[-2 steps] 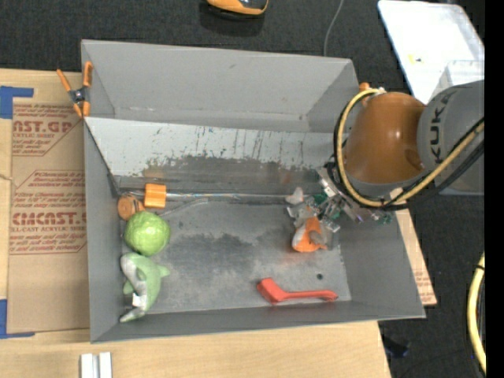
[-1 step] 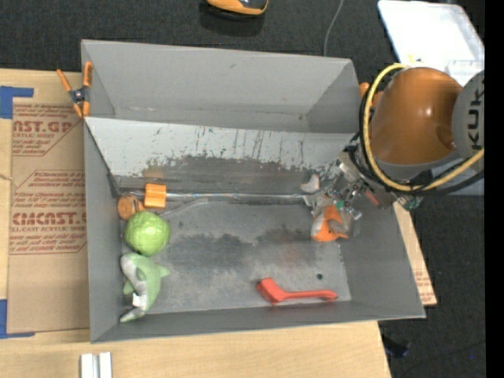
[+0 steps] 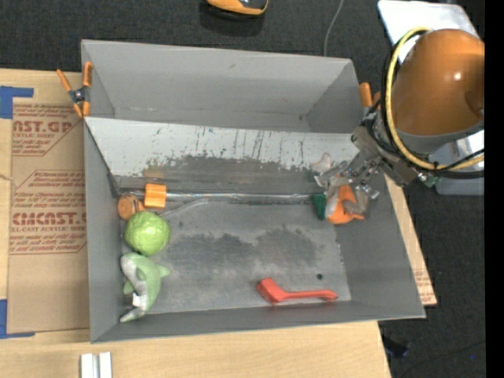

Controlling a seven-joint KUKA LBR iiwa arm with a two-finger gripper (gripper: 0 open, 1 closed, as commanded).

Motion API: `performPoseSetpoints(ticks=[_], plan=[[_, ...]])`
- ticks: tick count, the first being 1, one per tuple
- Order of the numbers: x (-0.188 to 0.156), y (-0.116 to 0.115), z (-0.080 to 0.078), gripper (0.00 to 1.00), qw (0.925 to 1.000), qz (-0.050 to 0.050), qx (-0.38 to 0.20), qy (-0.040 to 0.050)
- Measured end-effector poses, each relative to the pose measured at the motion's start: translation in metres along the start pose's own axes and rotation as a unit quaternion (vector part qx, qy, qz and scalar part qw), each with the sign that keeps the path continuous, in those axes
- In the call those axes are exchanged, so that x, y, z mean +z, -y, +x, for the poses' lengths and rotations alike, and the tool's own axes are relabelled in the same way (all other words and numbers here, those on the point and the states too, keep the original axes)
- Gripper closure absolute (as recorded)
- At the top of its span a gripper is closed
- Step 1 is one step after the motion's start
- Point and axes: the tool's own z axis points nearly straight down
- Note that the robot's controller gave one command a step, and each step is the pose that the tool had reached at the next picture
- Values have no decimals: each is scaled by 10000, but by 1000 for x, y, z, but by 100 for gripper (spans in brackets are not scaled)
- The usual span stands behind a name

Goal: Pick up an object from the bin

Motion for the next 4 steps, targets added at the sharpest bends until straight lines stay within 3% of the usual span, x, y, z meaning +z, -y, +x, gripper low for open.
performPoseSetpoints(ticks=[1,2,3,4], plan=[[-50,9,6,100,10000,31,-29,26],[-32,5,6,100,9988,49,-482,41],[-23,11,6,100,9872,31,-1595,24],[57,3,1,100,9754,29,-2202,33]])
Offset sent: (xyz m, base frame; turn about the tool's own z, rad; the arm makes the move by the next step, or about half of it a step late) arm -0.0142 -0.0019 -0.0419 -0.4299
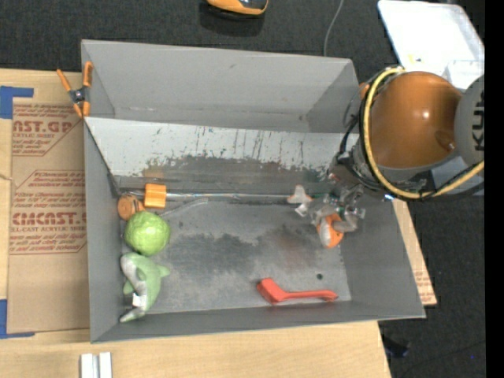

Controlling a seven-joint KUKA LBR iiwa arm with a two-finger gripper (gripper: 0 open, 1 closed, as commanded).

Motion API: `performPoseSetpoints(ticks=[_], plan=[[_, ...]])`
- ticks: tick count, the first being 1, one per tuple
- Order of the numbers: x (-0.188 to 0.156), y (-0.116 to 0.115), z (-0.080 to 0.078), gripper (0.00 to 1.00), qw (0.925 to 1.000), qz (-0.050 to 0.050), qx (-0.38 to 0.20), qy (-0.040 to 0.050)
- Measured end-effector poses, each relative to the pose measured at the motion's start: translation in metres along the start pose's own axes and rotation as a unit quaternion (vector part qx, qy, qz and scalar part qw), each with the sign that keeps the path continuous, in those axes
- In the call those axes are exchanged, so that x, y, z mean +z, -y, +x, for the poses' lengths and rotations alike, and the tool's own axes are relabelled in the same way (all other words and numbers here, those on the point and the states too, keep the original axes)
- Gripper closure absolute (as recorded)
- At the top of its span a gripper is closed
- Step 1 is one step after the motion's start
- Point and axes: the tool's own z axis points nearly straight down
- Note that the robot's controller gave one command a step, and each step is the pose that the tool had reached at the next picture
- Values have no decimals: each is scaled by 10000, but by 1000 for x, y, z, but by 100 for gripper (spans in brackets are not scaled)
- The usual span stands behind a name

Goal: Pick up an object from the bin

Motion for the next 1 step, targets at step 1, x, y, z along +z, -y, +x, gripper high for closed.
performPoseSetpoints(ticks=[1], plan=[[47,-11,49,100,9942,47,-1071,11]])
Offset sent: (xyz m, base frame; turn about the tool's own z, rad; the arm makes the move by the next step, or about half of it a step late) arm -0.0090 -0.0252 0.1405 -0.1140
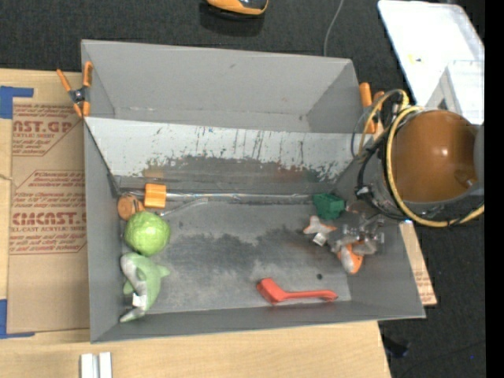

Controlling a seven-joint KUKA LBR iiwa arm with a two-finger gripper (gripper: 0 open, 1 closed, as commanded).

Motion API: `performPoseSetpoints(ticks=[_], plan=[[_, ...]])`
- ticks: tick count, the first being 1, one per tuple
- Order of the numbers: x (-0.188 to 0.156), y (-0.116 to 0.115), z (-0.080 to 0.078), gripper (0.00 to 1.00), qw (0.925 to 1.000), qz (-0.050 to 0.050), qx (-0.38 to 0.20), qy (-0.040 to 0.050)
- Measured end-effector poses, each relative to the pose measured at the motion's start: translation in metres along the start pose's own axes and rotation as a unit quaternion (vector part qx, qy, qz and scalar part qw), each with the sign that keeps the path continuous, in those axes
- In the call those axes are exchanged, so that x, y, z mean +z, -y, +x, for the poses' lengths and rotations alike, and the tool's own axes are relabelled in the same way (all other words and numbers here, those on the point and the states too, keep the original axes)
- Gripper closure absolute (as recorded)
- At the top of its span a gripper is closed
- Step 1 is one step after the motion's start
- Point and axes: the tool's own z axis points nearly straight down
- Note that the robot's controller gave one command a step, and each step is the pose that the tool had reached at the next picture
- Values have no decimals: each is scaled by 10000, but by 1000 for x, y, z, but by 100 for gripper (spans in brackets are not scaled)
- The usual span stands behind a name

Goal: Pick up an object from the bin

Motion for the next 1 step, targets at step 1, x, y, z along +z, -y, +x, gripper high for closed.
performPoseSetpoints(ticks=[1], plan=[[-66,7,-6,100,9998,-34,197,8]])
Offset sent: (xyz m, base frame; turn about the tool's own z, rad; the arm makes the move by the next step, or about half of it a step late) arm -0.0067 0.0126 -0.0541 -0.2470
